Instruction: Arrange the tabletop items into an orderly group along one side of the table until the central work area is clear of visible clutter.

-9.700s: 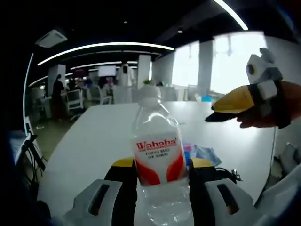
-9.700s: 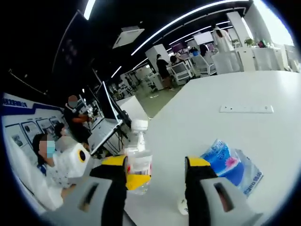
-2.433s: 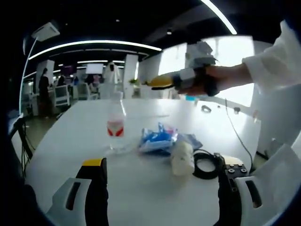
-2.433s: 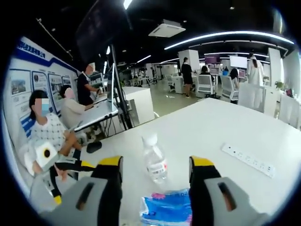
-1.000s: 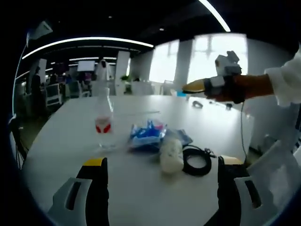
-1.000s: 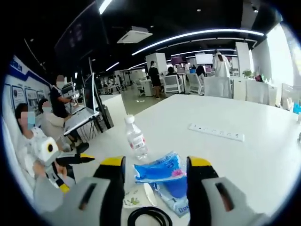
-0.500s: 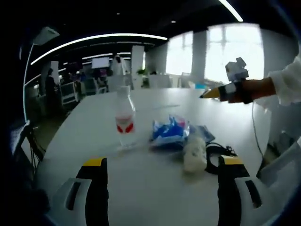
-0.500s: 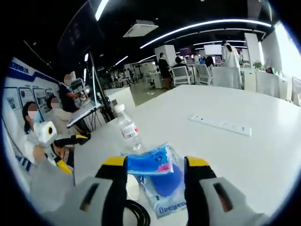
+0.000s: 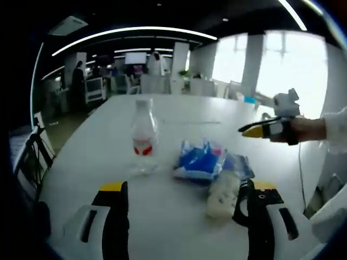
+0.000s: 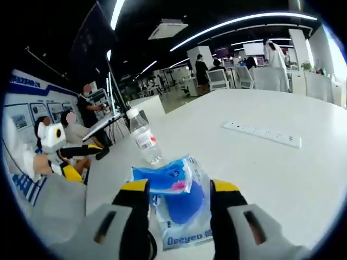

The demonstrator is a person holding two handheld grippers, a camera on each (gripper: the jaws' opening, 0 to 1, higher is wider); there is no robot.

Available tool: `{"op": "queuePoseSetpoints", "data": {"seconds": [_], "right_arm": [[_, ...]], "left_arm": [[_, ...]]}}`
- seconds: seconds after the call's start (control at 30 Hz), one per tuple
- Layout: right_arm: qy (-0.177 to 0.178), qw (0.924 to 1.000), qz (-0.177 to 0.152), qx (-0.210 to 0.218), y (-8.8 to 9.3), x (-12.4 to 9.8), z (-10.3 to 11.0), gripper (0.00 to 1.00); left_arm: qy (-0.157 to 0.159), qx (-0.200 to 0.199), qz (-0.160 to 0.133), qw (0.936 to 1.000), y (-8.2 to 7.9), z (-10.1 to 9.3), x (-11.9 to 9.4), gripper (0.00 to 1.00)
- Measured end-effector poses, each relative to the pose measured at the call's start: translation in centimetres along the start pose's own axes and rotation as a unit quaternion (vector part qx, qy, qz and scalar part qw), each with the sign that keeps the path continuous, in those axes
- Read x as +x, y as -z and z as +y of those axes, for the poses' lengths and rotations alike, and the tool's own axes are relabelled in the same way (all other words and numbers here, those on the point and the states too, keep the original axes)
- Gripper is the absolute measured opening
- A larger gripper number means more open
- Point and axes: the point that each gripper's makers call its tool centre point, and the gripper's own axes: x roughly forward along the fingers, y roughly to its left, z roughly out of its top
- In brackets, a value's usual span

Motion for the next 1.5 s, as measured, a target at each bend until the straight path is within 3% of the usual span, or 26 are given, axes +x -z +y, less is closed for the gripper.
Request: {"op": "queuePoseSetpoints", "data": {"seconds": [0.27, 0.4, 0.47, 0.57, 0.77, 1.0, 1.07, 1.13, 1.23, 1.3, 1.37, 1.4, 1.47, 1.5], "right_arm": [[-0.018, 0.9998, 0.010, 0.003, 0.7, 0.8, -0.8, 0.39], [-0.010, 0.9998, 0.016, 0.004, 1.2, 1.2, -1.1, 0.36], [-0.010, 0.9997, 0.020, 0.006, 1.5, 1.4, -1.1, 0.35], [-0.015, 0.9996, 0.025, 0.008, 1.7, 1.9, -1.1, 0.35], [-0.021, 0.9995, 0.022, 0.004, 1.1, 2.7, -0.9, 0.34], [-0.030, 0.9981, 0.042, -0.033, 1.1, 4.0, -0.6, 0.29], [-0.027, 0.9977, 0.052, -0.035, 1.4, 4.4, -0.8, 0.26], [-0.030, 0.9970, 0.061, -0.037, 1.6, 4.7, -0.7, 0.25], [-0.031, 0.9907, 0.095, -0.092, 2.7, 5.2, -0.7, 0.21], [-0.025, 0.9888, 0.104, -0.104, 3.2, 5.5, -0.8, 0.14], [-0.034, 0.9885, 0.103, -0.105, 3.5, 5.7, -0.4, 0.03], [-0.033, 0.9881, 0.101, -0.111, 3.5, 5.8, -0.3, 0.04], [-0.021, 0.9828, 0.110, -0.146, 3.7, 5.7, -0.6, 0.02], [-0.020, 0.9836, 0.110, -0.141, 3.7, 5.6, -0.5, 0.01]], "left_arm": [[-0.018, -0.033, 0.026, 0.9990, 0.6, -1.7, 2.0, 0.78], [-0.024, -0.099, 0.060, 0.9930, 1.3, -2.5, 2.7, 0.65], [-0.025, -0.104, 0.054, 0.9928, 1.0, -2.7, 3.2, 0.60], [-0.035, -0.088, 0.048, 0.9944, 0.4, -3.1, 3.8, 0.63], [-0.052, -0.118, 0.048, 0.9905, 0.2, -2.9, 4.7, 0.61], [-0.074, -0.146, 0.069, 0.9842, 1.0, -3.0, 6.5, 0.51], [-0.088, -0.167, 0.071, 0.9794, 1.2, -2.8, 6.7, 0.46], [-0.091, -0.171, 0.068, 0.9787, 1.1, -2.8, 7.0, 0.38], [-0.106, -0.180, 0.077, 0.9749, 1.7, -2.6, 7.4, 0.35], [-0.119, -0.183, 0.081, 0.9725, 2.2, -2.4, 7.4, 0.31], [-0.115, -0.187, 0.084, 0.9720, 2.3, -2.3, 7.6, 0.17], [-0.113, -0.184, 0.085, 0.9727, 2.4, -2.2, 7.8, 0.12], [-0.125, -0.168, 0.079, 0.9746, 2.2, -1.6, 7.9, 0.12], [-0.123, -0.168, 0.082, 0.9746, 2.3, -1.5, 8.0, 0.09]]}}
